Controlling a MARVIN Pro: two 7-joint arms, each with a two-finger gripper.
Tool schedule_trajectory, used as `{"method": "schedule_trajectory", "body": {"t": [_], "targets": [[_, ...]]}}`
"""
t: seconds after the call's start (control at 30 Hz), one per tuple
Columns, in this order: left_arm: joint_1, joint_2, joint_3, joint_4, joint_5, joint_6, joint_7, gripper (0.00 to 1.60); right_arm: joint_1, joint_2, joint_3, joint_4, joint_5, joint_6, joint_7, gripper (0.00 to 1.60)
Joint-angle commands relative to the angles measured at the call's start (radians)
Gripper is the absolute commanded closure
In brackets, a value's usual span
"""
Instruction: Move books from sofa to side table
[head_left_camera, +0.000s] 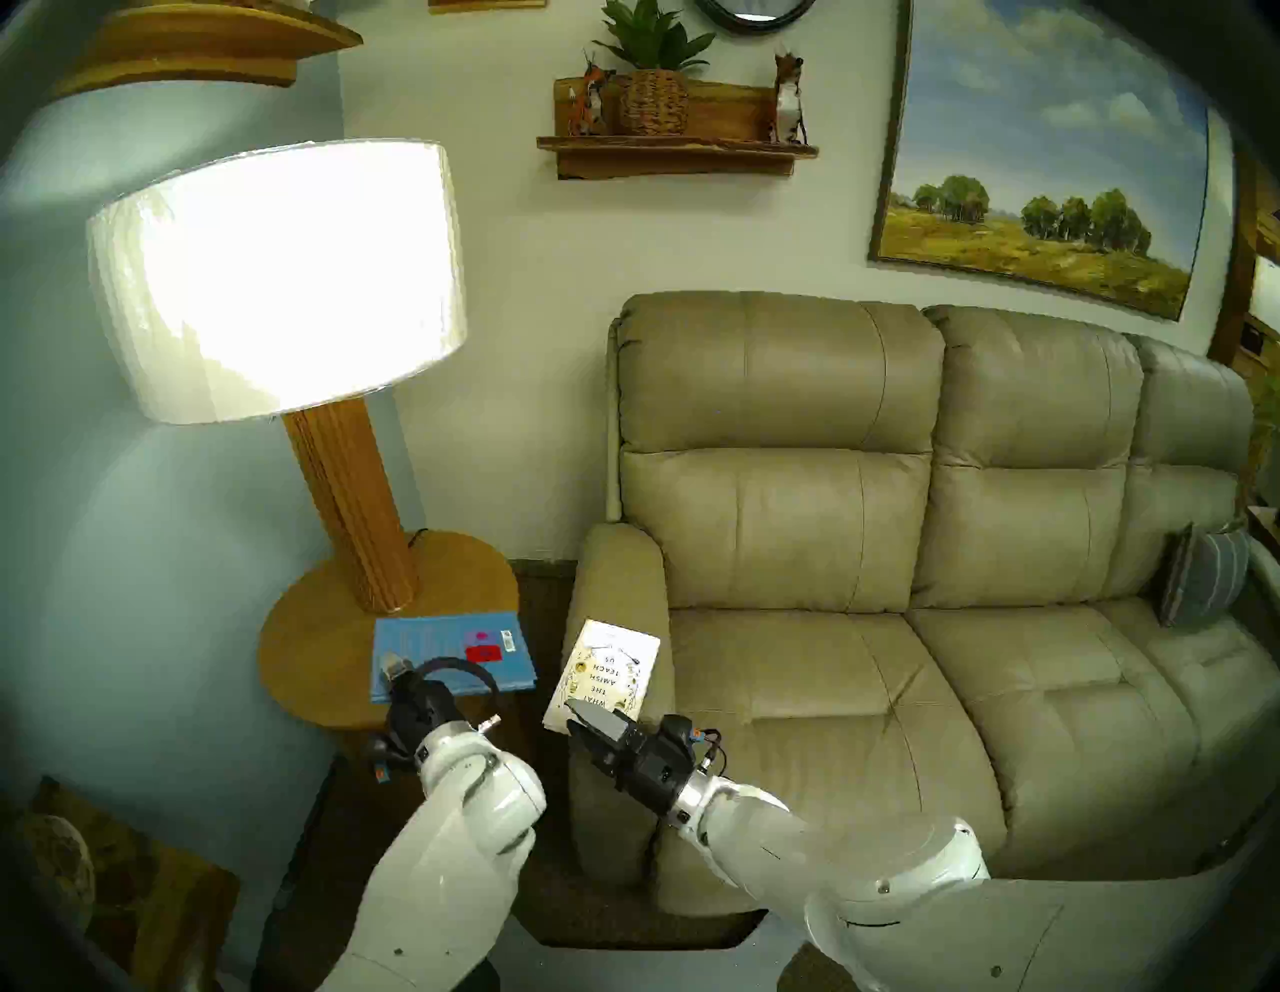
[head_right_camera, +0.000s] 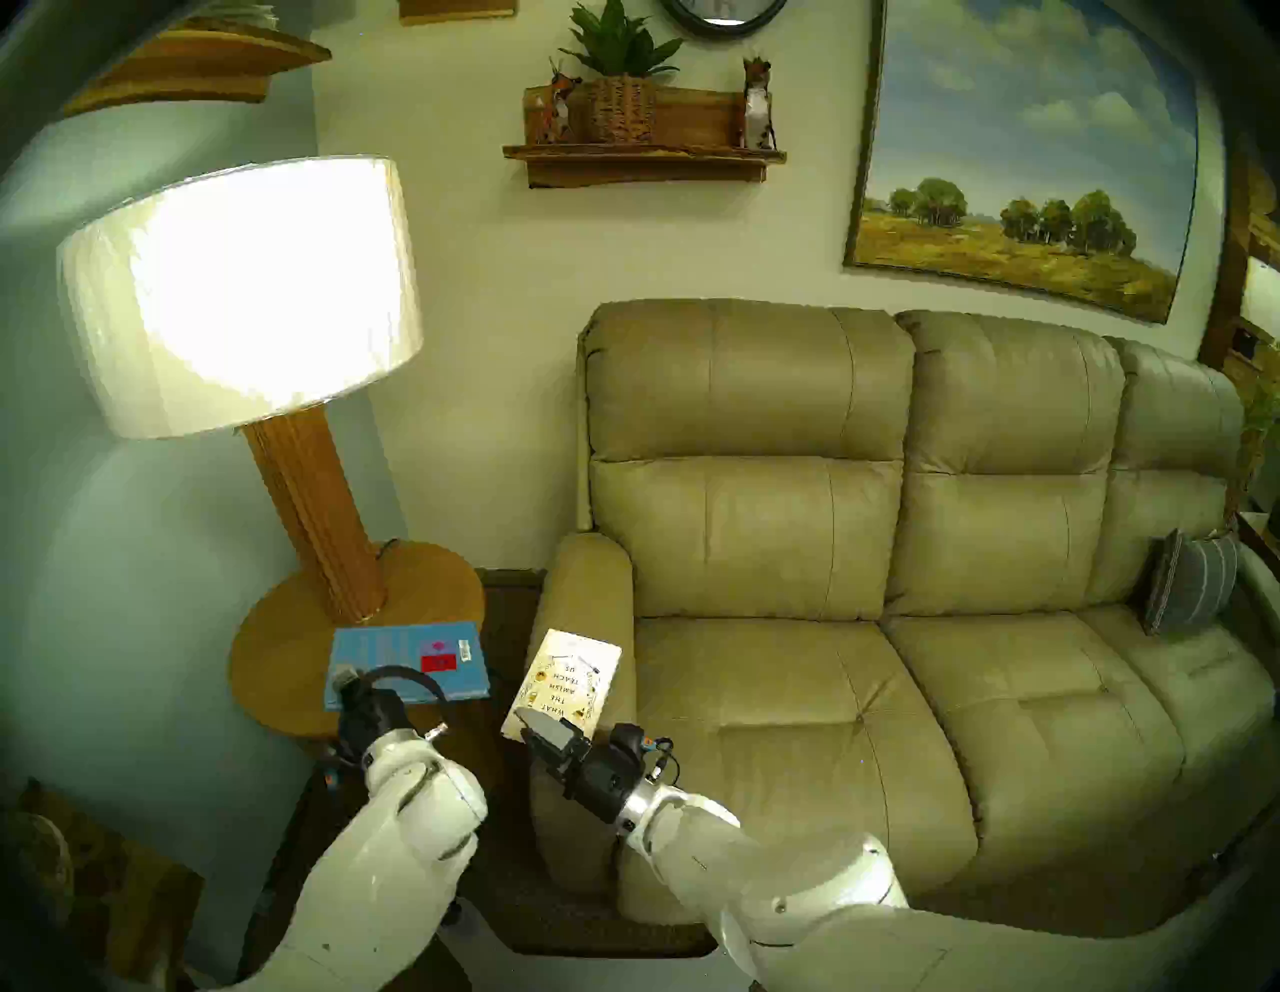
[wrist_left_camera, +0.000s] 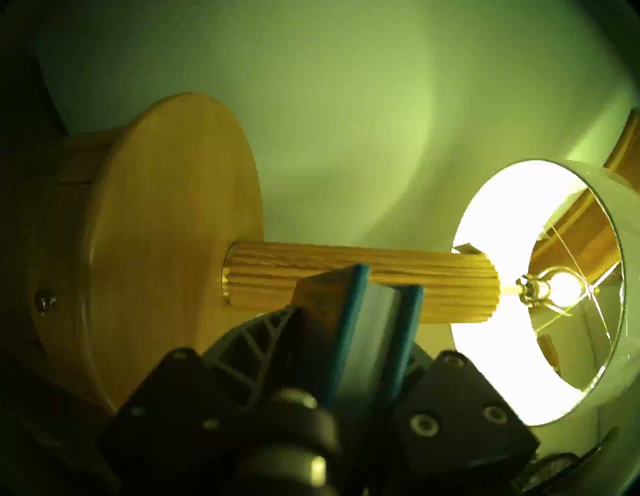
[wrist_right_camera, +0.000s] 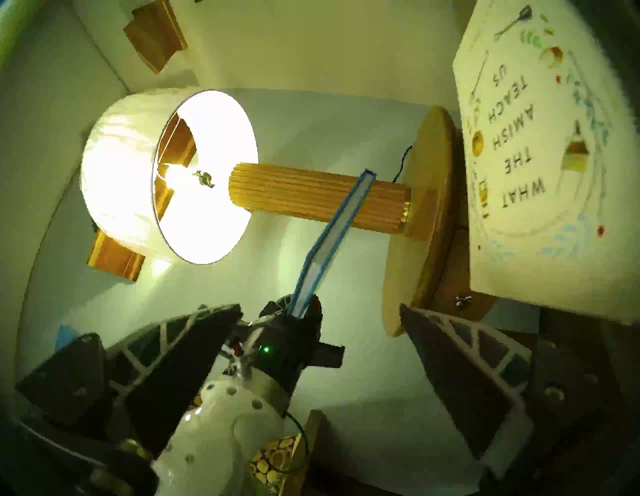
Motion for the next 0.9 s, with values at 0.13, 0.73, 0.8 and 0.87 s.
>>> {"method": "schedule_trajectory", "body": {"t": [0.13, 0.73, 0.8, 0.87], "targets": [[-0.132, 0.101, -0.035, 0.049, -0.010, -0.005, 0.196, 1.60, -0.062, 0.074, 0.025, 0.000, 0.017, 0.001, 0.071, 0.00], [-0.319, 0.144, -0.025, 0.362, -0.004, -0.006, 0.461, 1.60, -0.097, 0.113, 0.052, 0.011, 0.018, 0.027, 0.067, 0.00], [-0.332, 0.151, -0.035, 0.359, -0.015, 0.013, 0.491, 1.60, -0.096, 0.113, 0.053, 0.011, 0.017, 0.027, 0.064, 0.00], [-0.345, 0.155, -0.031, 0.368, -0.007, 0.012, 0.497, 1.60, -0.096, 0.114, 0.053, 0.012, 0.017, 0.028, 0.063, 0.00]]}}
